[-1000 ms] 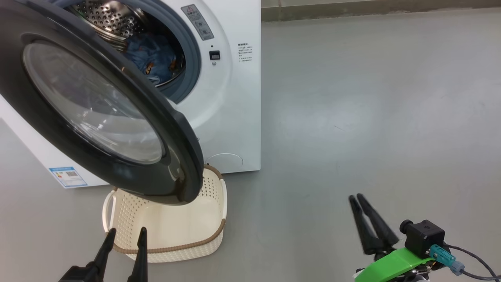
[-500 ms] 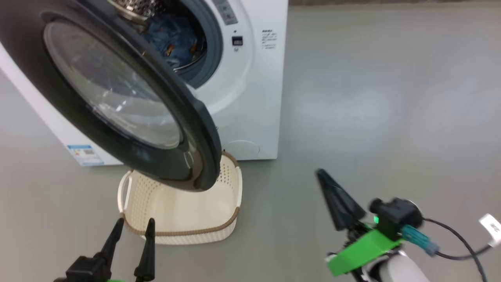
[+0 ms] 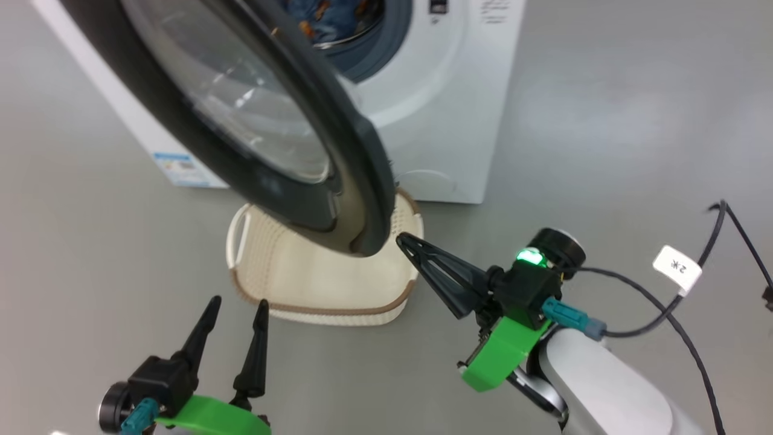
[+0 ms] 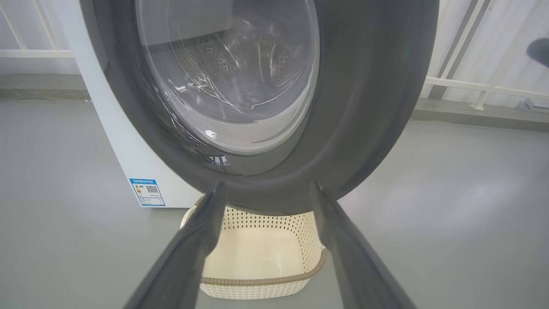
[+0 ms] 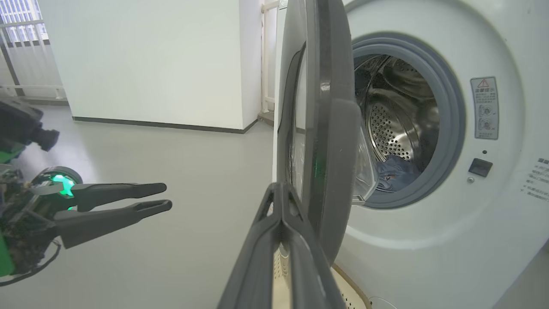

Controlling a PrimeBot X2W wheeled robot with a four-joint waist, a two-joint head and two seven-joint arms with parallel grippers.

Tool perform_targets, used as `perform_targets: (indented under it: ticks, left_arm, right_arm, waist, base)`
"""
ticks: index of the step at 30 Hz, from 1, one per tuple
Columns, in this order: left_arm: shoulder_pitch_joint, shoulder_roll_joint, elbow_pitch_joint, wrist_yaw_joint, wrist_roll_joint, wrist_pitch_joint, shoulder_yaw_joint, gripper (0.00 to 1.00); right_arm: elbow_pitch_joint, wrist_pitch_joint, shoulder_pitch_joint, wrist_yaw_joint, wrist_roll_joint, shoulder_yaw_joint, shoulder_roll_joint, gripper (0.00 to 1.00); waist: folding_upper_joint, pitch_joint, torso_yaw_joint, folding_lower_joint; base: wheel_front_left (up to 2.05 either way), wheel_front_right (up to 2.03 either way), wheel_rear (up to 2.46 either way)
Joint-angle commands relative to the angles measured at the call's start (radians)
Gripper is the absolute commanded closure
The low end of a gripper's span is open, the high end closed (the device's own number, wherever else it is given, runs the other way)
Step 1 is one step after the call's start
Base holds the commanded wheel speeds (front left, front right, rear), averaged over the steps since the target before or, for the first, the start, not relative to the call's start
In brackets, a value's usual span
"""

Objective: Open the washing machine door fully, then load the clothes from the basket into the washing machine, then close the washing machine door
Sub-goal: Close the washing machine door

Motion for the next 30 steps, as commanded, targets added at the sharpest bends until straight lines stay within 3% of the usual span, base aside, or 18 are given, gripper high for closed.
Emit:
perform_targets:
  ticks: [1,17,30]
  left_arm:
    - [-0.037,0.011,-0.017,-0.003,-0.006,-0.006,0.03,0.0]
    - [-0.07,-0.02,-0.005,-0.003,-0.027,-0.006,-0.007,0.0]
    - [-0.094,-0.027,-0.009,-0.003,-0.03,-0.006,-0.006,0.0]
  right_arm:
    - [-0.017,-0.007,-0.019,0.002,0.009,0.022,0.01,1.0]
    - [0.089,-0.007,-0.141,0.002,0.049,0.059,-0.046,1.0]
    - [0.155,-0.007,-0.179,0.002,-0.02,-0.059,-0.041,1.0]
  waist:
    - [-0.0001,0.056,0.061,0.0]
    - [-0.0001,0.116,0.19,0.0]
    - [-0.0001,0.163,0.209,0.0]
  base:
    - [0.0,0.0,0.0]
    - [0.0,0.0,0.0]
    - [0.0,0.0,0.0]
